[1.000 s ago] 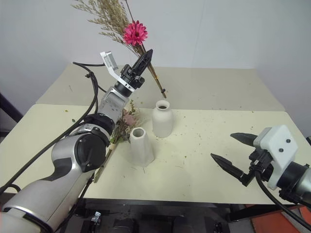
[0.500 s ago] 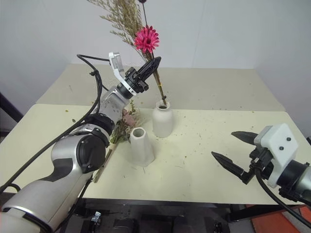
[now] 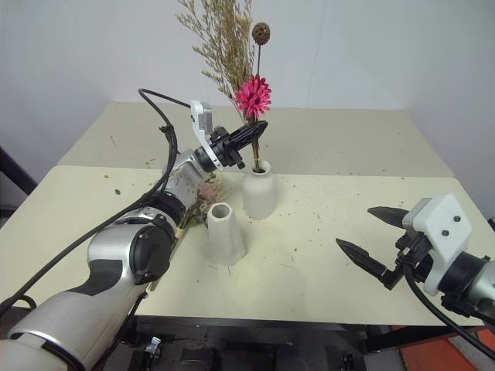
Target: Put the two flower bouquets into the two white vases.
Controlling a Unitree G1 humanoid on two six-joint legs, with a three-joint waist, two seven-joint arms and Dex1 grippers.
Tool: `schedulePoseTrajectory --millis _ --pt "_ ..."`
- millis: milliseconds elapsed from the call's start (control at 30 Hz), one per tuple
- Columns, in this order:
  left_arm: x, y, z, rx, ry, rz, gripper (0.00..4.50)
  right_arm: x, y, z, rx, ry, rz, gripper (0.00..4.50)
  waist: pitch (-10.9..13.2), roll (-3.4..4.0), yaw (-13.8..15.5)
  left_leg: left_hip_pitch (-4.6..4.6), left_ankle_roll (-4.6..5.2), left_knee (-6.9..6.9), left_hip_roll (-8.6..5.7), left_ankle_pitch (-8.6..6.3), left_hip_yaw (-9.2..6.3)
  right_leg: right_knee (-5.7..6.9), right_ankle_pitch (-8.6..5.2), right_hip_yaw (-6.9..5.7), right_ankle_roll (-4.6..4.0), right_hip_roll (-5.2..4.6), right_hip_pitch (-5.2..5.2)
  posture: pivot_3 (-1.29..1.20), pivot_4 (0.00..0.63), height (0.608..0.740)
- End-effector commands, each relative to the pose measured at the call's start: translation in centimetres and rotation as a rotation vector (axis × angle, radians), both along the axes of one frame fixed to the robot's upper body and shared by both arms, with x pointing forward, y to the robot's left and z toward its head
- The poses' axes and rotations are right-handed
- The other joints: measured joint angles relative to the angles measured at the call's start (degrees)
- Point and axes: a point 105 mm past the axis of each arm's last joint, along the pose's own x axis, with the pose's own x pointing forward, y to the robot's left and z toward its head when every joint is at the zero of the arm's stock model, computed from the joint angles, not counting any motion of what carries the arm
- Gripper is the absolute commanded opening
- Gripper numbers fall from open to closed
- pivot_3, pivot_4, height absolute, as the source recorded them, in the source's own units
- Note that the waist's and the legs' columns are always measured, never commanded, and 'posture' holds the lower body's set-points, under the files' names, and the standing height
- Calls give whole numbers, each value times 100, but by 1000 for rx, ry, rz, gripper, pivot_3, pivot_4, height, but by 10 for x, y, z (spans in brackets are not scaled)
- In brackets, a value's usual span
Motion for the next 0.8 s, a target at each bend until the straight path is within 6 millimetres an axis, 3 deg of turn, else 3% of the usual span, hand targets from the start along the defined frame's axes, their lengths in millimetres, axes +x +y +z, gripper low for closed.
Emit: schedulePoseTrajectory --millis 33,100,133,500,567,667,800 --pt "-4 0 16 -13 -79 -6 62 -1 -1 9 -13 -54 -7 4500 0 0 3 -1 0 0 0 0 0 0 0 0 0 0 0 0 150 740" --pt "-7 -1 14 -2 -87 -32 62 -1 -1 9 -14 -54 -8 4500 0 0 3 -1 0 0 0 0 0 -1 0 0 0 0 0 0 150 740" --pt "-7 -2 13 10 -91 -38 306 -1 -1 9 -14 -54 -8 4500 0 0 3 -1 0 0 0 0 0 -1 0 0 0 0 0 0 150 740" --pt "-10 -4 2 143 -146 -41 3852 1 -2 9 -11 -54 -9 4500 0 0 1 0 0 0 0 0 0 0 0 0 0 0 0 0 150 740" --pt "-9 -2 -7 250 -165 -30 4468 2 -2 9 -10 -54 -10 4500 0 0 -1 0 0 0 0 0 0 1 0 0 0 0 0 0 150 740" --pt "-7 3 -15 376 -179 -7 4468 3 -2 9 -6 -55 -8 4500 0 0 -15 2 0 0 0 0 0 1 0 1 0 1 0 0 150 740" --pt "-5 17 -5 381 -153 -12 4468 5 -3 9 -4 -54 -8 4500 0 0 -18 1 0 0 0 0 0 2 0 1 0 1 -1 0 150 740"
